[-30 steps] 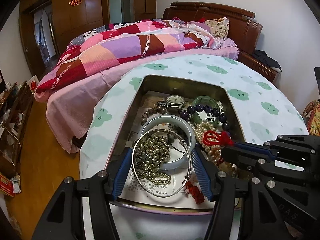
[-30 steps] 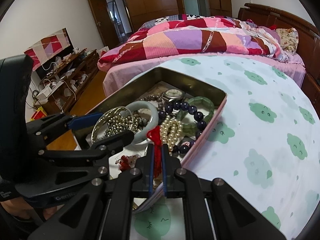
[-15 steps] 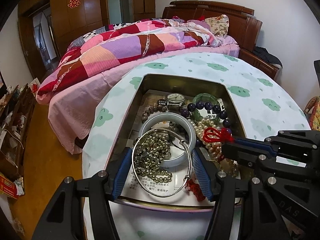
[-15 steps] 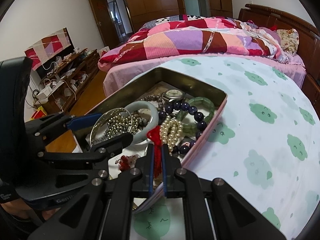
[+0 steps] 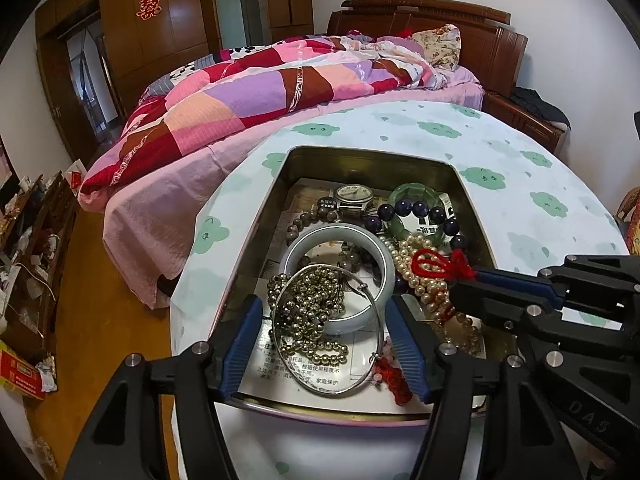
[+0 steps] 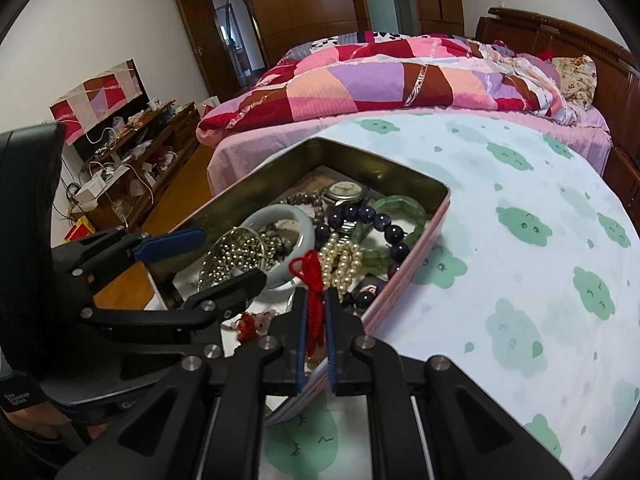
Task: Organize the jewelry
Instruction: 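Lower the silver bangle and red charm into the tin and open both tools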
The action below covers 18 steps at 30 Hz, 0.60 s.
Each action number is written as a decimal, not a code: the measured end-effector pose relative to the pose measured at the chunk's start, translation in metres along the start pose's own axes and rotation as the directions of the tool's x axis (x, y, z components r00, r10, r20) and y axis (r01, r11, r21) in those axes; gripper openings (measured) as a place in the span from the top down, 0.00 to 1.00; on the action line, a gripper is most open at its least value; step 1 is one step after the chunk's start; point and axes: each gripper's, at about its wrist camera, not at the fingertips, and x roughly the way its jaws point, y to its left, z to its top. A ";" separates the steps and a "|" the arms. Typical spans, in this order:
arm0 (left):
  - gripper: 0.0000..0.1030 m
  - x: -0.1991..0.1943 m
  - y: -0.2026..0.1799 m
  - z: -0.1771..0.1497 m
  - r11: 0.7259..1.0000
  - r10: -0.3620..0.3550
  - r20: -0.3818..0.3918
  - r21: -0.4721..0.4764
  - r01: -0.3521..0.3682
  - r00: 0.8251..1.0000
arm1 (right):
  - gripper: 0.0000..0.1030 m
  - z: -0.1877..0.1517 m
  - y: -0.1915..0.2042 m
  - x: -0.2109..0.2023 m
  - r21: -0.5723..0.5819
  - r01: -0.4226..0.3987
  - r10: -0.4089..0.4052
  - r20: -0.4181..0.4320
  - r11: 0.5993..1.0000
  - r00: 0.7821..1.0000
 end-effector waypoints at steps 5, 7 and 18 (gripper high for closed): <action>0.38 0.001 -0.001 0.001 1.000 -0.001 -0.003 0.000 0.001 1.000 | 0.86 0.001 -0.001 -0.002 0.004 0.008 -0.008 0.009 1.000 1.000; 0.38 0.001 0.000 0.001 1.000 0.002 -0.003 0.001 -0.002 1.000 | 0.86 0.001 -0.002 -0.003 0.005 0.008 -0.009 0.011 1.000 1.000; 0.37 0.001 -0.005 0.002 0.999 0.035 -0.021 0.002 -0.034 0.999 | 0.74 0.002 -0.007 -0.009 0.016 0.002 -0.003 0.039 1.000 0.999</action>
